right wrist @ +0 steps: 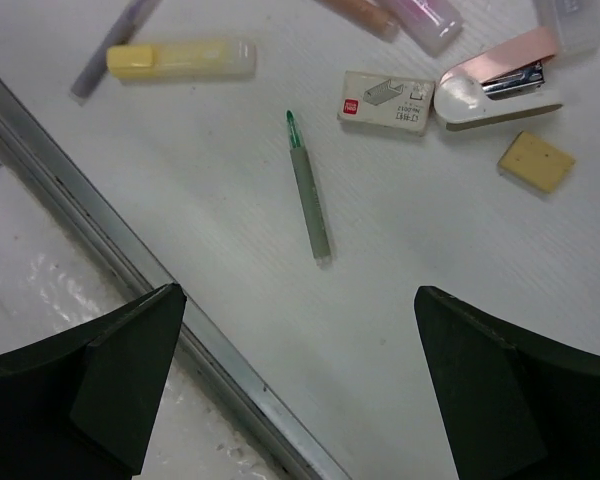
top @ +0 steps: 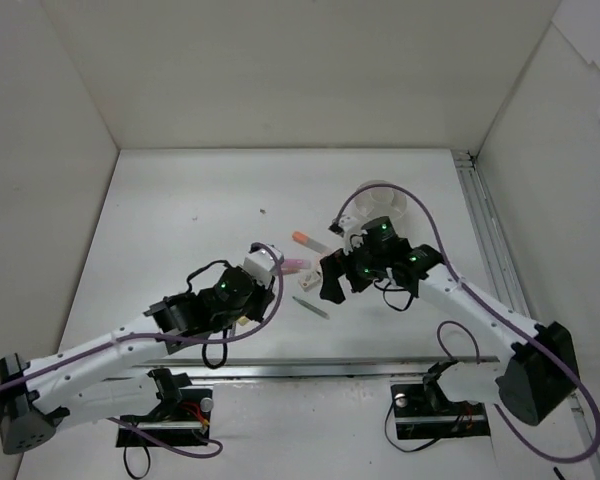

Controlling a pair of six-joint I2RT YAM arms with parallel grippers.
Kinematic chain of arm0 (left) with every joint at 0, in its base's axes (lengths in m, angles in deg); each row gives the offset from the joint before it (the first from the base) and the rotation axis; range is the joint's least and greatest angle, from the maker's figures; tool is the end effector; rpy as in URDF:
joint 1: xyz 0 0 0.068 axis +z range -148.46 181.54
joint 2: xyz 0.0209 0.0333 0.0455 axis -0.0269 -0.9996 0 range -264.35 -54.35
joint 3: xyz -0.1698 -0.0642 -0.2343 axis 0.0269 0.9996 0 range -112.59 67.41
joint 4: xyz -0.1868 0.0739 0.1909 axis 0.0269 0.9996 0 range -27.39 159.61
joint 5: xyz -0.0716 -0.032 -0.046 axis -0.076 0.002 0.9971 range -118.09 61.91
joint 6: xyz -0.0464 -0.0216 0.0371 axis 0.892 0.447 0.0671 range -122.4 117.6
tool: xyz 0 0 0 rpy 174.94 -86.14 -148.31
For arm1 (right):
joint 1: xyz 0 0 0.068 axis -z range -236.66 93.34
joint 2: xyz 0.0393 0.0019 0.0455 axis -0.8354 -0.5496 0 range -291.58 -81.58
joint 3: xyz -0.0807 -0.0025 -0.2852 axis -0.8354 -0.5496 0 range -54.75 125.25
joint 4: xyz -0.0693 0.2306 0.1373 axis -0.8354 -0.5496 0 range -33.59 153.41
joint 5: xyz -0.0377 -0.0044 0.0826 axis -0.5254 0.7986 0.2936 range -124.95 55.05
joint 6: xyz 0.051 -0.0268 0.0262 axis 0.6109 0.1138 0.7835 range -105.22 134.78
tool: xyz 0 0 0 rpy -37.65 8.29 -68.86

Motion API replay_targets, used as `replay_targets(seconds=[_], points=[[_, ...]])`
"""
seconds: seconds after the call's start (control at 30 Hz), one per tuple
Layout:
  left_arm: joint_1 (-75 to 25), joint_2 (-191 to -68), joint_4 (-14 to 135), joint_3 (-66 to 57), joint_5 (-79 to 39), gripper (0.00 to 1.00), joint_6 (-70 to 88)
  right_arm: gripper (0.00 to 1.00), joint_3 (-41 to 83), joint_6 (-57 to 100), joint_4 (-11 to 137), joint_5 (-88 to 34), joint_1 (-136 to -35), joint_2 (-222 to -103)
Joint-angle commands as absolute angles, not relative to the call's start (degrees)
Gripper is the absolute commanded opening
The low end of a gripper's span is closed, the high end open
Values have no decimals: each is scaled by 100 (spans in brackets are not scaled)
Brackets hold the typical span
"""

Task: Sort the stationery into containers
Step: Pick up the pen from the center of the board.

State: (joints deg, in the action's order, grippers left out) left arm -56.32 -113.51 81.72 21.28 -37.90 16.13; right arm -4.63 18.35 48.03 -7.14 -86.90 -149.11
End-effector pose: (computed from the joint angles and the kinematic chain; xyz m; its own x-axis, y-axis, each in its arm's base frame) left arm 0.1367 -0.2020 0.2956 -0.5092 0.2219 -0.8316 0.6284 0.7560 -0.1831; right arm 0.2269 0.1586 0.2956 -0.5157 -0.2369 -0.8234 -0.7537 0.5824 0.3045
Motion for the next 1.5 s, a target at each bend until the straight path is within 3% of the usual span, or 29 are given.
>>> replay_targets(seconds=[0.0,0.23,0.53,0.67,0.7,0.77,1.0,1.2,1.47], points=[[-5586,-10666,8510,2090,-4250,0,1992,98,-88,1364,4662,-1622,-9084,-15574],[-5532,-9698,8704,2530,-4338,0,2335,90,298,1127,4689,-2203,-9822,-16937],[-5532,-9364,8678,2645,-4295,0,2327,82,571,951,4654,-2599,-10289,-17632],[-5532,-9390,8678,2619,-4268,0,2300,68,773,889,4548,-2511,-10412,-17992],[-5532,-9373,8660,2627,-4286,0,2291,59,826,898,4496,-2519,-10430,-18150],[-5532,-9329,8660,2636,-4295,0,2300,51,967,898,4417,-2528,-10430,-18282],[-5532,-9171,8721,2592,-4409,0,2300,38,1239,994,4206,-2546,-10500,-18678],[-5532,-9048,8836,2575,-4514,0,2318,4,1415,968,4030,-2581,-10544,-18907],[-5532,-8995,8599,2618,-3937,0,2133,0,1081,293,4056,-3186,-10553,-17776]])
